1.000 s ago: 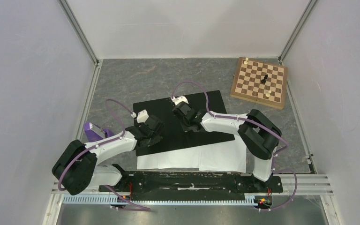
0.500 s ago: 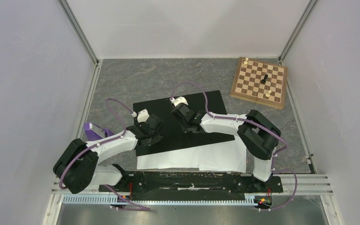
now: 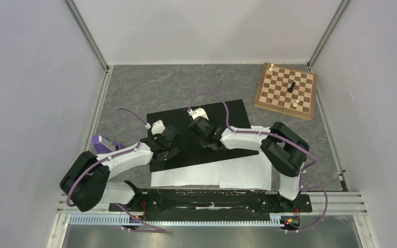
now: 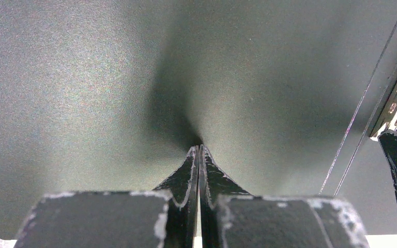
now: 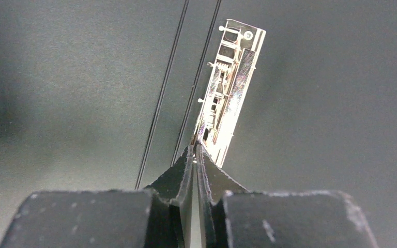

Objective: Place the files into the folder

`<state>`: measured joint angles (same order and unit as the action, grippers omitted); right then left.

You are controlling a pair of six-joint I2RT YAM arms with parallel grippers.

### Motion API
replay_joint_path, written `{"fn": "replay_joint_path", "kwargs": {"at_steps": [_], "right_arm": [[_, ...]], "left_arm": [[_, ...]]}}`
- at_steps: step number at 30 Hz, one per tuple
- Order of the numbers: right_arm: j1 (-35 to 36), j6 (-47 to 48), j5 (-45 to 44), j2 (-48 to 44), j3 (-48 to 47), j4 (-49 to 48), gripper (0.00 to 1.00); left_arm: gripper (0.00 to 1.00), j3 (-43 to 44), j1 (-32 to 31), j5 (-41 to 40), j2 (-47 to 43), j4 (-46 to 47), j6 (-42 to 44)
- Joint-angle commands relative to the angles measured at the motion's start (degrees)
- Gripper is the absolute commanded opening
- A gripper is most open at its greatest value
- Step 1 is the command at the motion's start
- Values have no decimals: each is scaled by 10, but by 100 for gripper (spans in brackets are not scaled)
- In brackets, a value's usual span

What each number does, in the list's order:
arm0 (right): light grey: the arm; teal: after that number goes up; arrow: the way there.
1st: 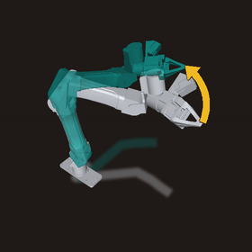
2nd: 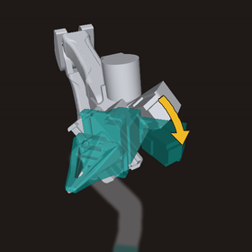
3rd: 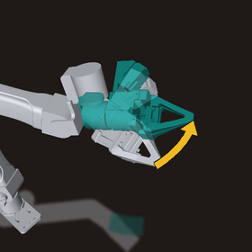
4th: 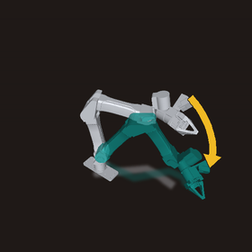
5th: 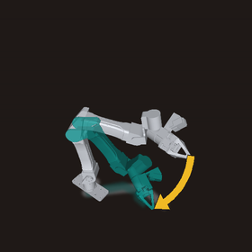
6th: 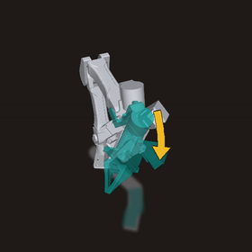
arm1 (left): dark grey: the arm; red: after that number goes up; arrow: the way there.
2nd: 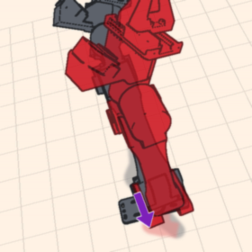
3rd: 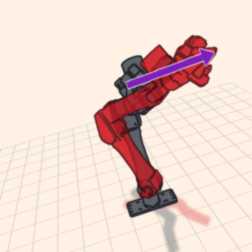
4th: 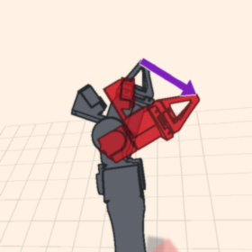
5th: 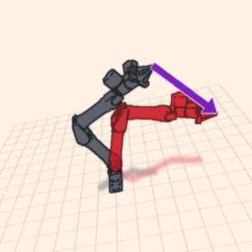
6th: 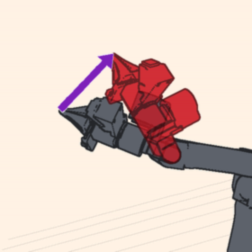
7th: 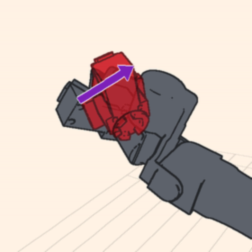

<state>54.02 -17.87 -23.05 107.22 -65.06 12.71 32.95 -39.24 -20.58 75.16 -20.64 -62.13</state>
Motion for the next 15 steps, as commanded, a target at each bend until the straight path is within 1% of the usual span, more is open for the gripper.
{"fn": "replay_joint_path", "kwargs": {"at_steps": [1, 4, 7, 15], "right_arm": [[-8, -9, -79, 34, 36, 78, 6], [-7, -13, -108, 46, 36, 95, 5], [-7, -17, -114, 52, 45, 98, 5], [-7, -21, -117, 19, 40, 97, 5]], "left_arm": [[2, -13, 1, -26, 25, -39, -32], [2, -16, 6, -20, 31, -38, -32], [2, -17, 9, -14, 35, -35, -33], [2, -17, 12, -11, 38, -33, -32]]}}
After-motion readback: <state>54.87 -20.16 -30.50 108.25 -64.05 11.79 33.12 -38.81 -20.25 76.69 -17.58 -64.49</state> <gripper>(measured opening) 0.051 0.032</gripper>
